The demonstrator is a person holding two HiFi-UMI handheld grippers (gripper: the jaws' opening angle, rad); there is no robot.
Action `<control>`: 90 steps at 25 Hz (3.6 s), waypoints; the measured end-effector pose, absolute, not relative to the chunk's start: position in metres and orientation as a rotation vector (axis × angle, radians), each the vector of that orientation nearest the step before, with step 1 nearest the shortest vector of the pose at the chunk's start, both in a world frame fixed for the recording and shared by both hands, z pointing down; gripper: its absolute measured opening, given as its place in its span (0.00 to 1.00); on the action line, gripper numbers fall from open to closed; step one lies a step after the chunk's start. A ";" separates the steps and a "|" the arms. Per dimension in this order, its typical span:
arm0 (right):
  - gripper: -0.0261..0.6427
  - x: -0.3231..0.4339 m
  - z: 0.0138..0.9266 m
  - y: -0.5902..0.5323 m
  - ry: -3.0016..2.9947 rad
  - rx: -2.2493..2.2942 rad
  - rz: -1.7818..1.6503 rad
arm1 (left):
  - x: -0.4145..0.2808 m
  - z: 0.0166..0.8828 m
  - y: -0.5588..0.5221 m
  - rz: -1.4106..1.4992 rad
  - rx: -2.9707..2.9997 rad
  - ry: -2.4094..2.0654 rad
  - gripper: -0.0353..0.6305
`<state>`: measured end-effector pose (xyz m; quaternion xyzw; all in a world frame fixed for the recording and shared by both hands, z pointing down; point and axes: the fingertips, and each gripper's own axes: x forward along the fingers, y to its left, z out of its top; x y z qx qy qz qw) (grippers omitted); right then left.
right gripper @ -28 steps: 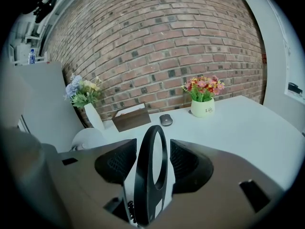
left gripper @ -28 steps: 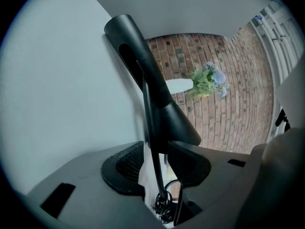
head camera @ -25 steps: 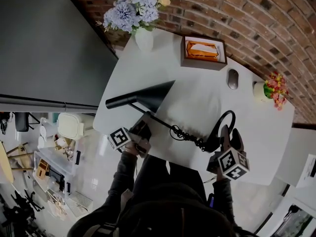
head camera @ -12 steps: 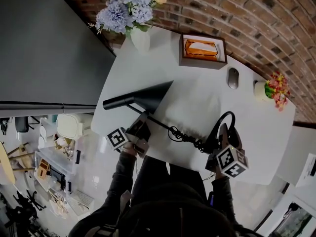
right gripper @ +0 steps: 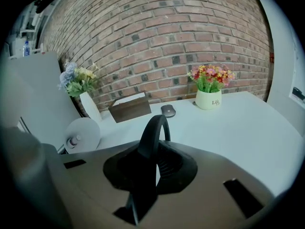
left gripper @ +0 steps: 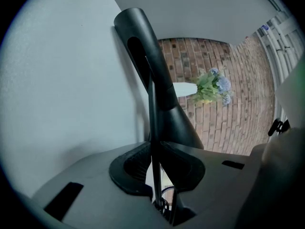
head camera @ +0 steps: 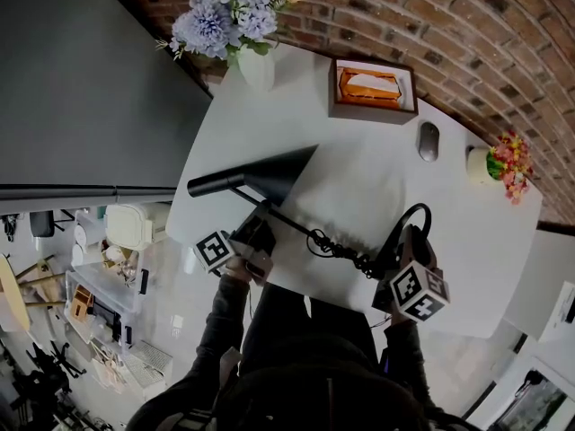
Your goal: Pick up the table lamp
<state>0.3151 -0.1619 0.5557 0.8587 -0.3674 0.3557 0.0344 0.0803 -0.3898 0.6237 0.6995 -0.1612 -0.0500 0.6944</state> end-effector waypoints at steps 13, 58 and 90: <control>0.06 0.314 0.556 -0.167 -1.185 2.605 1.072 | 0.081 0.622 -0.389 -0.133 1.542 -0.361 0.13; 0.06 0.353 0.487 -0.149 -1.349 2.651 0.932 | 0.122 0.534 -0.379 -0.078 1.809 -0.260 0.13; 0.06 0.423 0.283 -0.188 -1.758 2.678 0.558 | 0.190 0.337 -0.394 -0.303 1.997 0.130 0.13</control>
